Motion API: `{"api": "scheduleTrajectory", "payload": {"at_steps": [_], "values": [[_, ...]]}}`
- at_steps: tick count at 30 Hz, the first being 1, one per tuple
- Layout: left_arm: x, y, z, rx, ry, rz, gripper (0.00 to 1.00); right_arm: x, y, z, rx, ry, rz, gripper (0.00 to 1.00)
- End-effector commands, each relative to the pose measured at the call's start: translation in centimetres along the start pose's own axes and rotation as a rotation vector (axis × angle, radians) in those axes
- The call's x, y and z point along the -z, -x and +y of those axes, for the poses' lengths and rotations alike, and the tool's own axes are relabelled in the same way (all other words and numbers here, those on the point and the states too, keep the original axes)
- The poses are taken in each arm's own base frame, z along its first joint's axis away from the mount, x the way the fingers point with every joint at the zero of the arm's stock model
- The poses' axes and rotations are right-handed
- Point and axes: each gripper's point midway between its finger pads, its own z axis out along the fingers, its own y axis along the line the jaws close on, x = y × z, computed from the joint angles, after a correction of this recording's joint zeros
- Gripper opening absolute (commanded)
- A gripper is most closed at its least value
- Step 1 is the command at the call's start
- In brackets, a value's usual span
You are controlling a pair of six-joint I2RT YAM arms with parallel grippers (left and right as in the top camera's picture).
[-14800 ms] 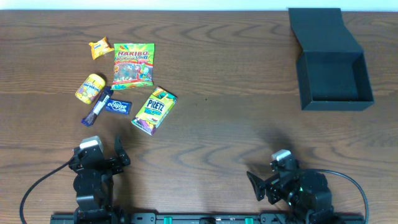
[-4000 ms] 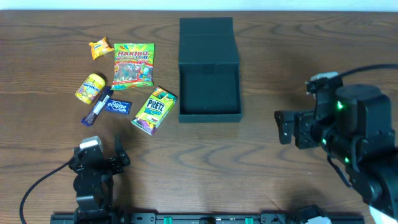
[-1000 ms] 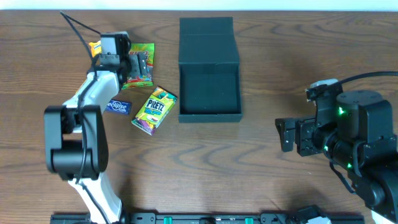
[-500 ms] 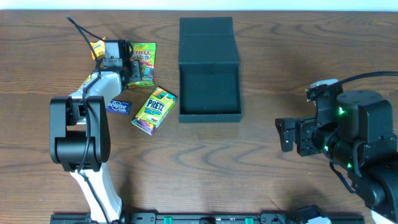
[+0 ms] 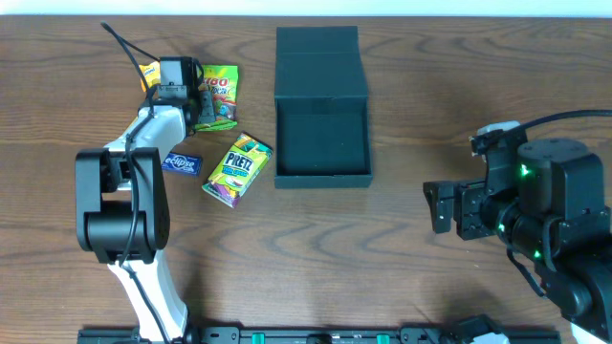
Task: Pack container
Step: 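Carry the Haribo bag right and lower it into the black box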
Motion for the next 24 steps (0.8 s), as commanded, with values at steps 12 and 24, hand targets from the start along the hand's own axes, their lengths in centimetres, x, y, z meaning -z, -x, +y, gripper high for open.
{"api": "scheduleTrajectory", "payload": {"at_steps": [12,24], "values": [[7.9,7.8,-2.3,0.07,-0.028,-0.083,0.06,0.1,0.0,-0.2,0.008,-0.006,-0.003,0.99],[15.8,8.4,-9.6,0.078,-0.148,-0.149,0.06,0.1,0.0,-0.2,0.008,-0.006,-0.003,0.99]]}}
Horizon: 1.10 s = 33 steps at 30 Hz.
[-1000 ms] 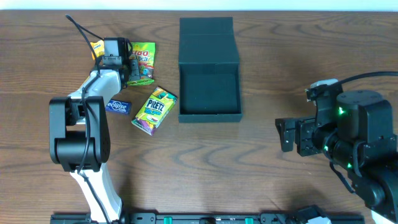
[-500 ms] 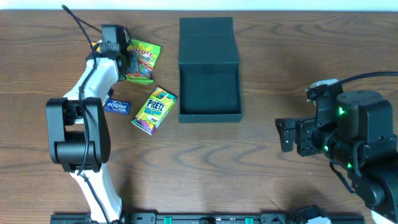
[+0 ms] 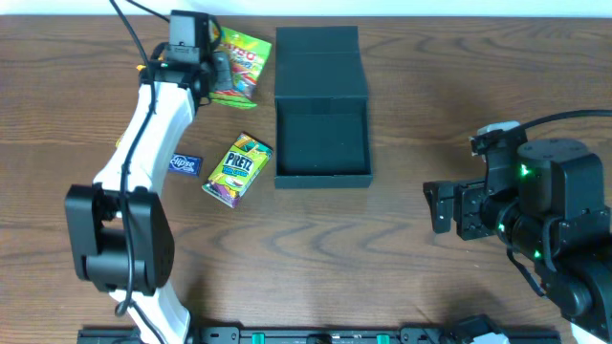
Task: Pack container
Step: 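Carry the Haribo bag right and lower it into the black box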
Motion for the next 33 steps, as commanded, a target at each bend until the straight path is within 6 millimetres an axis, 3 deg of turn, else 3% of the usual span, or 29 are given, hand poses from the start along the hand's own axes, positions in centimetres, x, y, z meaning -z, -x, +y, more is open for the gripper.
{"api": "scheduleTrajectory", "payload": {"at_steps": [1,8,11,15,20,33], "values": [[3.7,1.7,-3.3,0.038,-0.057,-0.066,0.06,0.1,0.0,-0.2,0.008,-0.006,-0.003,0.99],[5.5,-1.8,-10.6,0.09,-0.182,0.008,0.06,0.1,0.0,-0.4,0.008,-0.017,-0.004,0.99],[5.8,-4.1,-13.0,0.133,-0.199,0.068,0.06,0.2,0.2,-1.7,0.007,-0.091,-0.014,0.99],[6.0,-6.5,-15.5,0.162,-0.226,0.137,0.06,0.2,0.2,-1.7,0.007,-0.092,-0.014,0.99],[5.6,-8.3,-17.2,0.173,-0.23,0.173,0.06,0.2,0.2,-1.7,0.007,-0.091,-0.014,0.99],[3.0,-12.0,-19.5,0.17,-0.21,0.25,0.06,0.2,0.2,-1.7,0.007,-0.091,-0.014,0.99]]}}
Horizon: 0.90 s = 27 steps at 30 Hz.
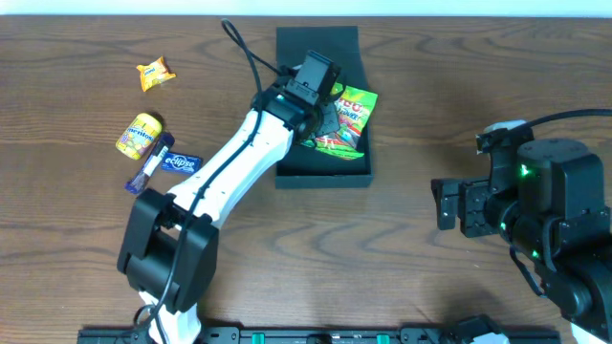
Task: Pack container
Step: 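Carry the Haribo bag right and lower it into the black box, then open the left gripper and push the bag flat inside the box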
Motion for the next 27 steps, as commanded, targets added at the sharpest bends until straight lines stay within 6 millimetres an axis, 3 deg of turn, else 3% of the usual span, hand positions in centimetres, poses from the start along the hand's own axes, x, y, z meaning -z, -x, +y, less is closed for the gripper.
{"api": "scheduleTrajectory", "payload": {"at_steps": [1,9,10,11,18,21,24,27], "values": [[0.1,0.2,-1.6,0.012,-0.032,-0.016,0.06,0.1,0.0,-0.5,0.007,-0.019,-0.004,0.99],[-0.5,-0.4,-1.8,0.063,-0.026,0.001,0.06,0.1,0.0,-0.5,0.007,-0.019,-0.004,0.99],[-0.5,-0.4,-1.8,0.072,-0.027,0.0,0.1,0.1,0.0,-0.5,0.007,-0.019,-0.004,0.99],[-0.5,-0.4,-1.8,0.071,-0.027,0.001,0.25,0.1,0.0,-0.5,0.007,-0.019,-0.004,0.99],[-0.5,-0.4,-1.7,0.07,-0.024,0.003,0.36,0.1,0.0,-0.5,0.007,-0.019,-0.004,0.99],[-0.4,-0.1,-2.0,0.064,-0.038,-0.011,0.31,0.1,0.0,-0.5,0.007,-0.019,-0.004,0.99],[-0.4,1.2,-2.9,0.006,-0.067,-0.068,0.08,0.1,0.0,-0.5,0.007,-0.019,-0.004,0.99],[-0.8,2.3,-3.7,-0.072,-0.093,-0.123,0.06,0.1,0.0,-0.5,0.007,-0.019,-0.004,0.99]]}}
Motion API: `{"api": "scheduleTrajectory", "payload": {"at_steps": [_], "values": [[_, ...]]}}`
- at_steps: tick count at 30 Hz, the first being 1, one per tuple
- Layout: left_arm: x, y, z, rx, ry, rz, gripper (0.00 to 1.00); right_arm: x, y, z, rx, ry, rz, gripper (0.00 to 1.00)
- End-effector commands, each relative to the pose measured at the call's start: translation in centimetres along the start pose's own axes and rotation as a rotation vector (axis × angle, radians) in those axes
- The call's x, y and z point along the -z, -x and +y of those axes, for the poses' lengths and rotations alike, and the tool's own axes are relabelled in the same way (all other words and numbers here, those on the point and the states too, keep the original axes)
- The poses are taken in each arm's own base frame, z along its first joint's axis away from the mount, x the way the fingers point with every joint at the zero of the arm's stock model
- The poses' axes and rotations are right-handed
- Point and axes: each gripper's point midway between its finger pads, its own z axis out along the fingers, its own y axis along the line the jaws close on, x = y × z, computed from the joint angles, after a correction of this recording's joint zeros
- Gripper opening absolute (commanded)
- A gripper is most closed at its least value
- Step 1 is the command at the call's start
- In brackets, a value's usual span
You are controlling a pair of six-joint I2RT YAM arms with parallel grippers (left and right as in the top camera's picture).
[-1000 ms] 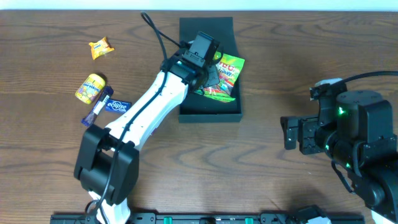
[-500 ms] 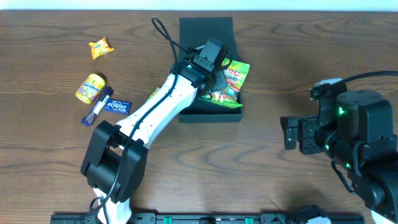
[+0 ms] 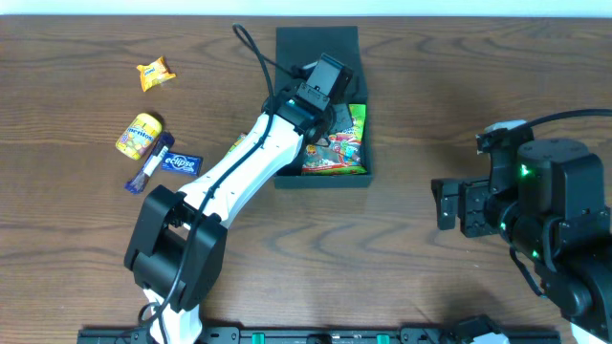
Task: Pack container
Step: 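Open the left gripper and push the bag flat inside the box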
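Note:
The dark open box (image 3: 321, 43) stands at the back middle of the table, its lid folded back. A green and red candy bag (image 3: 342, 145) lies inside its right half. My left gripper (image 3: 323, 113) reaches over the box and hangs just above the bag's upper left end. Its dark fingers blend with the box, so their state is unclear. My right gripper (image 3: 441, 205) rests open and empty at the right, well clear of the box. Most of the left half of the box is hidden by the left arm.
At the left lie an orange candy wrapper (image 3: 155, 73), a yellow tube (image 3: 139, 135), a blue Eclipse gum pack (image 3: 183, 163) and a purple bar (image 3: 148, 171). The left arm's long white link (image 3: 239, 167) crosses from the front left to the box.
The candy bag, held tilted over the box's right rim, now lies lower and inside the box walls. The left gripper has shifted slightly toward the back. The right arm has not moved.
The left gripper was at the candy bag at the back left of the table. Then it held the bag, shifted to beside the box. Then it held the bag over the box's right side. Now the bag lies in the box.

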Motion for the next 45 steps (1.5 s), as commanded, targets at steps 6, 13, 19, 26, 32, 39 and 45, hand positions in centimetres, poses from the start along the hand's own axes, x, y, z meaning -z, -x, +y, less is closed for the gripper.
{"api": "scheduleTrajectory", "payload": {"at_steps": [6,13,19,26,32,39,45], "values": [[-3.1,1.8,-1.4,-0.145,-0.043,-0.08,0.06,0.1,0.0,-0.5,0.007,-0.019,-0.004,0.99],[-7.1,-0.2,-1.1,-0.155,-0.069,-0.01,0.06,0.1,0.0,-0.5,0.007,-0.019,-0.004,0.99],[-9.8,-1.5,0.3,-0.155,-0.04,0.021,0.06,0.1,0.0,-0.5,0.007,-0.019,-0.004,0.99],[-10.6,-1.9,0.4,-0.155,-0.043,0.034,0.06,0.1,0.0,-0.5,0.007,-0.019,-0.004,0.99],[-10.7,-2.0,0.6,-0.155,-0.04,0.038,0.06,0.1,0.0,-0.5,0.007,-0.019,-0.004,0.99],[-11.2,-2.7,1.3,-0.217,-0.02,0.059,0.06,0.1,0.0,-0.5,0.007,-0.019,-0.004,0.99],[-12.1,-3.4,2.1,-0.217,-0.001,0.081,0.06,0.1,0.0,-0.5,0.007,-0.019,-0.004,0.99]]}}
